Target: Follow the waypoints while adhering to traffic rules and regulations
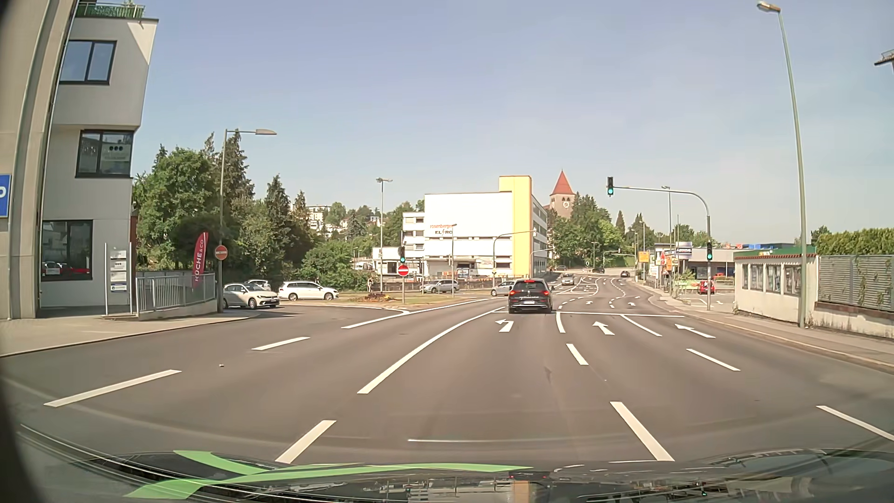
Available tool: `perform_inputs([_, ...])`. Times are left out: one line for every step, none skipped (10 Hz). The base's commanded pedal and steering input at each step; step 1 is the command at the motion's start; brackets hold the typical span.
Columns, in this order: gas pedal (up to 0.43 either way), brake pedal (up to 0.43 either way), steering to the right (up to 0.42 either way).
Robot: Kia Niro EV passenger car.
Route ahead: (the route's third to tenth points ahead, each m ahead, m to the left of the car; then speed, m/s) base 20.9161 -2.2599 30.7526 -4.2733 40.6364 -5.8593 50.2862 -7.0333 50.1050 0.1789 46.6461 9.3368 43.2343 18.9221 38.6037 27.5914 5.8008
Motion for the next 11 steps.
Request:
perform_inputs([0.000, 0.000, 0.014])
perform_inputs([0.000, 0.000, 0.014])
perform_inputs([0.000, 0.000, 0.015])
perform_inputs([0.000, 0.000, 0.015])
perform_inputs([0.008, 0.000, 0.016])
perform_inputs([0.008, 0.000, 0.016])
perform_inputs([0.008, 0.000, 0.016])
perform_inputs([0.008, 0.000, 0.017])
perform_inputs([0.008, 0.000, 0.017])
perform_inputs([0.020, 0.000, 0.018])
perform_inputs([0.020, 0.000, 0.019])
